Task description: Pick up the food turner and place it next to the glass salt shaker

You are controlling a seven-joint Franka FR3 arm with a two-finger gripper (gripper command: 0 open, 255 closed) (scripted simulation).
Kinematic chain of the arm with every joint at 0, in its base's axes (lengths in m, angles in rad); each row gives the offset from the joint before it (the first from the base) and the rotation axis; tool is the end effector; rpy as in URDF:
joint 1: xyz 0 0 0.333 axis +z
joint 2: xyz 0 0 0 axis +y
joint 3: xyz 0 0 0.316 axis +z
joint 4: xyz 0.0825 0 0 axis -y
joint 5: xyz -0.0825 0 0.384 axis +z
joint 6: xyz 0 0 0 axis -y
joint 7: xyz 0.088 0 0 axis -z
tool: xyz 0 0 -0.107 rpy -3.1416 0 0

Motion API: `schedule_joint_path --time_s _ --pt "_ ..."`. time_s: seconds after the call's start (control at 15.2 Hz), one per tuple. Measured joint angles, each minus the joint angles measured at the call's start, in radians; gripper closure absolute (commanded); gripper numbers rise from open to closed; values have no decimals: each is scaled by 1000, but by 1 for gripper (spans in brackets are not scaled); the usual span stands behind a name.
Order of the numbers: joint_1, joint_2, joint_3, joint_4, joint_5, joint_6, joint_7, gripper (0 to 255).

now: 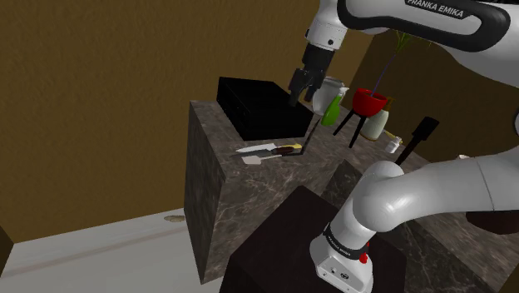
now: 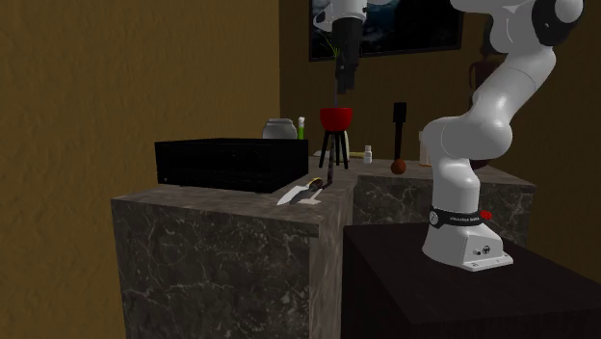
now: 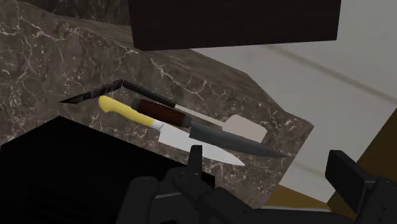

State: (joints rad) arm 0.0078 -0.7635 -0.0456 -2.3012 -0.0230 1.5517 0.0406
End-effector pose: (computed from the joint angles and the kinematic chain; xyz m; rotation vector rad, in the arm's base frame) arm 0.3114 -0.0190 0.6074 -3.1312 0.1042 -0.0210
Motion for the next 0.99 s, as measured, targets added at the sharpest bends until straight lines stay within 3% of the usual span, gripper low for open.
schedule_joint_path --time_s 0.2,0.53,0.99 --pt "18 -3 -22 -35 -18 28 -69 0" --pt "79 7 -122 -167 -101 157 -354 0" --pt "164 108 -279 -301 -227 386 -766 0"
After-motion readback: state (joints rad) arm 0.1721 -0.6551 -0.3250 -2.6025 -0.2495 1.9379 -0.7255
